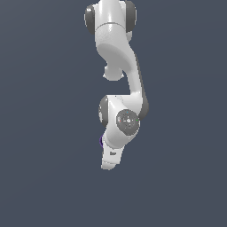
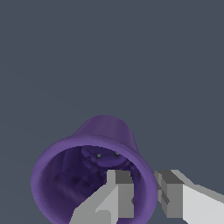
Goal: Pick up the object and move it to a goal position.
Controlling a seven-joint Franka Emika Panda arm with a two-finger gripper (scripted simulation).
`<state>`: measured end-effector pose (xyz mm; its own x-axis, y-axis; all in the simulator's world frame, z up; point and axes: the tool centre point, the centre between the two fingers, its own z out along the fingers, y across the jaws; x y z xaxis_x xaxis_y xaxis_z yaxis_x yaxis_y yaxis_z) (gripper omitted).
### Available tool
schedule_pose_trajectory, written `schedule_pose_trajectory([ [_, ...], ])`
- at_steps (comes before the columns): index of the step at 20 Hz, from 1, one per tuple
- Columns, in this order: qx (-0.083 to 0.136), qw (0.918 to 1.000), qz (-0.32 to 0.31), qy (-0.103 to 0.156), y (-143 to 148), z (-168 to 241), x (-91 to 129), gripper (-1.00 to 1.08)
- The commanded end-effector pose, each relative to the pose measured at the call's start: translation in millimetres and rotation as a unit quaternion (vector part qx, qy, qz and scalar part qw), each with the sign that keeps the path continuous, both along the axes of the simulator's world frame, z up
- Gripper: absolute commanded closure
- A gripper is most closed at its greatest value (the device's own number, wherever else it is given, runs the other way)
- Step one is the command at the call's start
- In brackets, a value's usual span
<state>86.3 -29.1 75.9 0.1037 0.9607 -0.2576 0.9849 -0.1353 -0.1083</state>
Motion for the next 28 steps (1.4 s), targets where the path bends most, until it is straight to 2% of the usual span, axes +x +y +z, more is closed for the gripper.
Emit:
schedule_pose_trajectory([
  [1, 0.0, 1.0, 0.0, -0.001, -8, 8, -3, 1.08],
  [7, 0.0, 1.0, -0.001, -0.001, -40, 36, -17, 1.08],
  [20, 0.0, 1.0, -0.001, -0.001, -141, 126, -61, 1.08],
  [28, 0.0, 1.0, 0.0, -0.001, -173, 154, -72, 1.08],
])
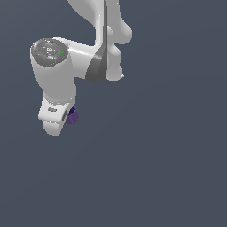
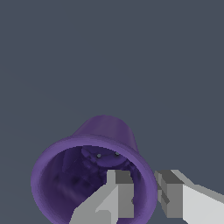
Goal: Pick up the object and move it to a goal position.
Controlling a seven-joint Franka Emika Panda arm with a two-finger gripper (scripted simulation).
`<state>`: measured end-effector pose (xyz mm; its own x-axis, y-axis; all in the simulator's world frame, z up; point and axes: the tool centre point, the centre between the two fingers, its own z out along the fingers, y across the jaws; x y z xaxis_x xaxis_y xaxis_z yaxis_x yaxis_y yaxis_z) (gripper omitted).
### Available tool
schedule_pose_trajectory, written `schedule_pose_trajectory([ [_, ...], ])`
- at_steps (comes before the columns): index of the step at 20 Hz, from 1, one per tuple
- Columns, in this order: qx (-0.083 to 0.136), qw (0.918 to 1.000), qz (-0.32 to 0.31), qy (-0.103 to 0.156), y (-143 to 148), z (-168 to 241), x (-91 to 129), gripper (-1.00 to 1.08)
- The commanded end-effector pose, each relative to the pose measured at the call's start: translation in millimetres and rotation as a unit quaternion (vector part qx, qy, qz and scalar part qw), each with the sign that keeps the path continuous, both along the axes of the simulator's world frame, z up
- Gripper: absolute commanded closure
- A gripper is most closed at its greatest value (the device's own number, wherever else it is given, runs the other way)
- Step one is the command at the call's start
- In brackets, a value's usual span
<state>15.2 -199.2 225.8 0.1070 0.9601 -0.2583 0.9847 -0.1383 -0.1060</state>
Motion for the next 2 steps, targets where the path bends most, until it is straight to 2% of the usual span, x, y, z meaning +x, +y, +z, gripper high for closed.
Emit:
schedule_pose_trajectory([
  [1, 0.0, 1.0, 0.001, 0.0, -3.8, 4.6, -1.3, 1.08],
  [2, 0.0, 1.0, 0.001, 0.0, -4.2, 4.8, -1.4, 1.08],
])
